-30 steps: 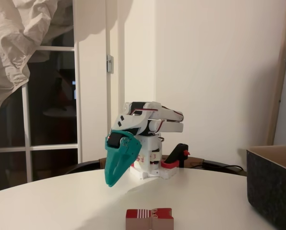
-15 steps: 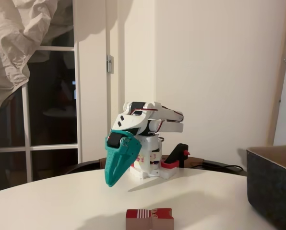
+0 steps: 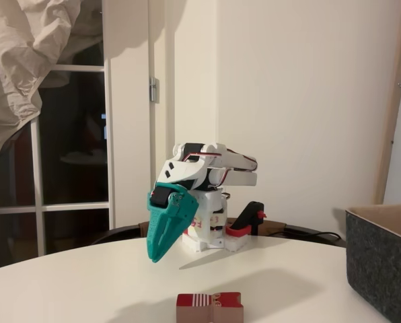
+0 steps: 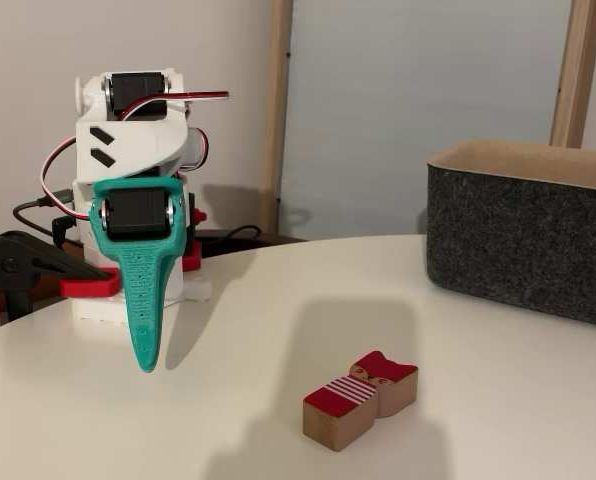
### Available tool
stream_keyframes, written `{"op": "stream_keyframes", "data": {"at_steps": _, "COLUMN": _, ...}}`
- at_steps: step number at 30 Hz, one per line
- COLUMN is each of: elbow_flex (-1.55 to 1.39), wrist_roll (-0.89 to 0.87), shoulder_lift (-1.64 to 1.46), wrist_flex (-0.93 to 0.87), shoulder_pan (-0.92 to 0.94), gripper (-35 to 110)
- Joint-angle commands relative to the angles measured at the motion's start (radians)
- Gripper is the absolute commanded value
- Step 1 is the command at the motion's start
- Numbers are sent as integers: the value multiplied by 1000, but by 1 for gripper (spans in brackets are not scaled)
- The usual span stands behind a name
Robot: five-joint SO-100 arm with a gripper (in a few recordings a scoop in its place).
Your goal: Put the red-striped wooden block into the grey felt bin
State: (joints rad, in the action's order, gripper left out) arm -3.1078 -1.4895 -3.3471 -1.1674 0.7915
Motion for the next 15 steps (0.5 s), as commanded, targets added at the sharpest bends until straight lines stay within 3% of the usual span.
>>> {"op": "stream_keyframes", "data": {"at_steps": 1, "elbow_flex": -9, "wrist_roll": -9, "shoulder_lift": -34, "wrist_flex": -2, "shoulder_pan": 11, "gripper": 0}}
{"op": "stream_keyframes", "data": {"at_steps": 12, "elbow_flex": 12, "wrist_roll": 2, "shoulder_lift": -32, "wrist_flex": -2, "shoulder_pan": 2, "gripper": 0}}
{"op": "stream_keyframes", "data": {"at_steps": 15, "elbow_flex": 61, "wrist_roll": -86, "shoulder_lift": -28, "wrist_flex": -2, "shoulder_pan": -46, "gripper": 0}}
